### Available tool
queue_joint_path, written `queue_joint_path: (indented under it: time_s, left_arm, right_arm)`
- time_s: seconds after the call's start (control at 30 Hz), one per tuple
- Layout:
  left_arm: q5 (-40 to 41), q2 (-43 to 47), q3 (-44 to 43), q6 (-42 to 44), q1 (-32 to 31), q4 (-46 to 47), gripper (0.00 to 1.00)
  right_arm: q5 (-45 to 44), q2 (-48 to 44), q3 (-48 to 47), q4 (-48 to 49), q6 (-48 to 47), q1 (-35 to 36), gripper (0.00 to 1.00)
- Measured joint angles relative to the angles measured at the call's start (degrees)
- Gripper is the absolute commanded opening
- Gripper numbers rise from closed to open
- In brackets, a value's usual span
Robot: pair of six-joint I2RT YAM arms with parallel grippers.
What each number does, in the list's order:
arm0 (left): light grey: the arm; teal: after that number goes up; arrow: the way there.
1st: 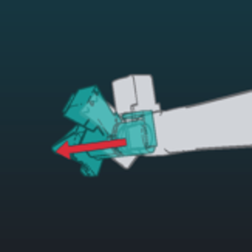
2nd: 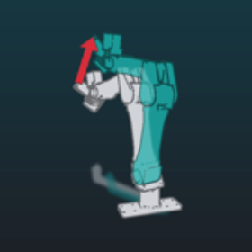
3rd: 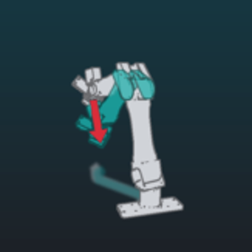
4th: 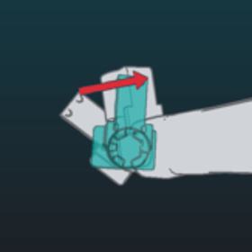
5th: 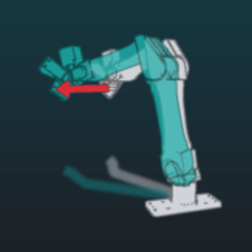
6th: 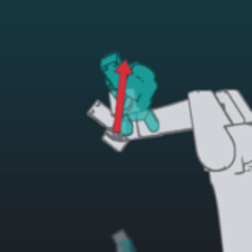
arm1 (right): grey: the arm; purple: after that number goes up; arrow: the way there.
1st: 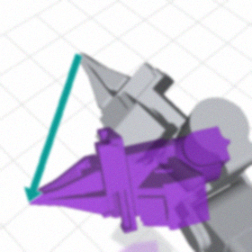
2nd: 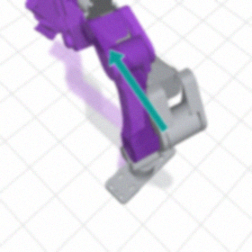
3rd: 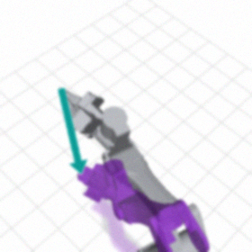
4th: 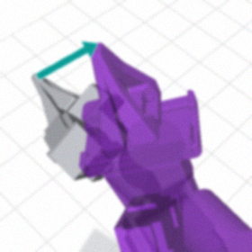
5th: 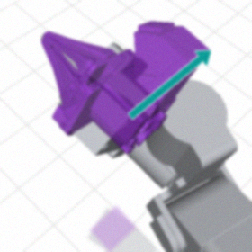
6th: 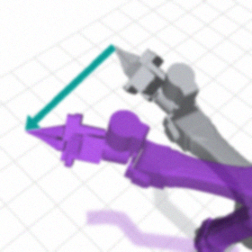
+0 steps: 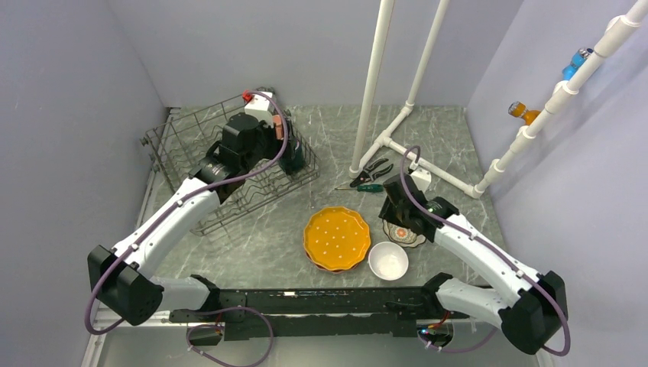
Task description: Load the mixed dishes into the dish rack
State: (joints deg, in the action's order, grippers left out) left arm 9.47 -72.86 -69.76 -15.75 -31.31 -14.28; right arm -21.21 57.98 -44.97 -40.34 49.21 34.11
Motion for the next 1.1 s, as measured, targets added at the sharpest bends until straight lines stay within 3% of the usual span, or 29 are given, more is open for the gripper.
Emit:
queue_joint_path:
  time_s: [0.7, 1.1]
  left_arm:
    - [-4.3, -0.4, 0.0, -0.2, 0.0, -0.2, 0.95]
    - [-4.7, -2.7, -0.9, -0.2, 0.0, -0.6, 0.94]
  right_arm:
    - [-3.6, 12.9, 1.1, 0.2, 2.9, 0.0, 0.38]
    - [-5.3, 15.9, 3.7, 8.6, 2.6, 0.1, 0.13]
